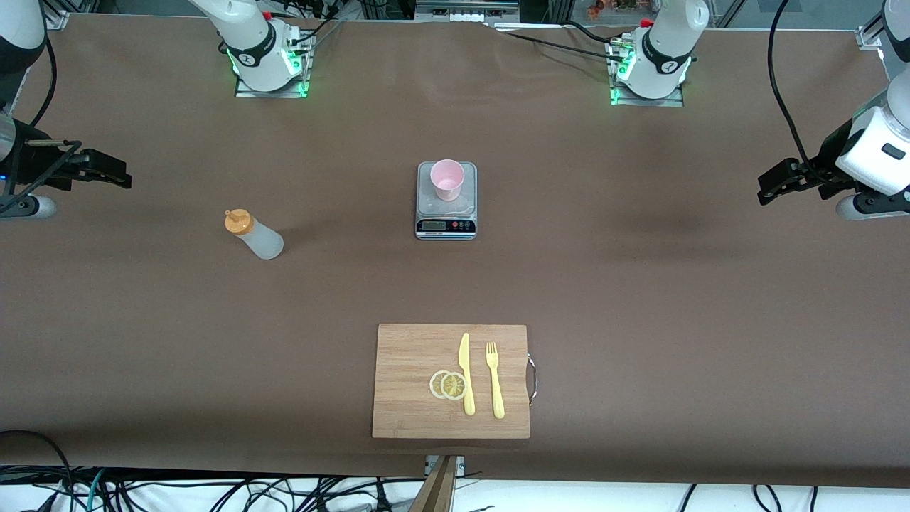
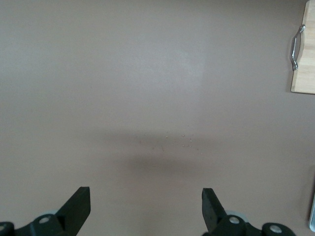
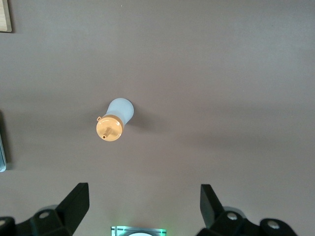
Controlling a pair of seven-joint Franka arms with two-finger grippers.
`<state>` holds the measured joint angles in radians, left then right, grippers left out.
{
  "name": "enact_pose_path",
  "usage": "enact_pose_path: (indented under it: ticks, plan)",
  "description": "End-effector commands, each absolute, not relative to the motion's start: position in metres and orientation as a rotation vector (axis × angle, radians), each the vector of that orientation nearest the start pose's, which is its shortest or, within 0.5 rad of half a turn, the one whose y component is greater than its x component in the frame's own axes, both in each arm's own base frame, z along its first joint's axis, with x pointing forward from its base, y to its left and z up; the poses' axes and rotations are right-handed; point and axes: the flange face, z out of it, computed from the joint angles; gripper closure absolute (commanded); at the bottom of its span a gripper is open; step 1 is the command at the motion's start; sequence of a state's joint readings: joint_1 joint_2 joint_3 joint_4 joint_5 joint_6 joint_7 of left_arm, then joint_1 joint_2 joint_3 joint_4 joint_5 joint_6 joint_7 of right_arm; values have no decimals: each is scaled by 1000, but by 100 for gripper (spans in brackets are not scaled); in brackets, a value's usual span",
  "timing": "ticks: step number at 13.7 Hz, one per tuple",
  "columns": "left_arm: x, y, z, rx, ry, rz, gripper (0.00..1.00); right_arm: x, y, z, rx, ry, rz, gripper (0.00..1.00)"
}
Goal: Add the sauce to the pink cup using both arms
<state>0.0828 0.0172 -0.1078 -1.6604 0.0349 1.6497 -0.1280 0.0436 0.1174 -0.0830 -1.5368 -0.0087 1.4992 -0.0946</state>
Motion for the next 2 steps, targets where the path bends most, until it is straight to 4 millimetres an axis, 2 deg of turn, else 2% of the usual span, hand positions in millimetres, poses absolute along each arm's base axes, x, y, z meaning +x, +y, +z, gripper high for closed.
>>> enact_pose_path:
  ticks: [1,2]
  plan:
    - [552,-6,582,-3119,-101,47,0,579,-22,573,-3125,-67,225,0]
    - [552,-7,579,-3121,-98,54,0,579,-22,573,-3125,-67,222,0]
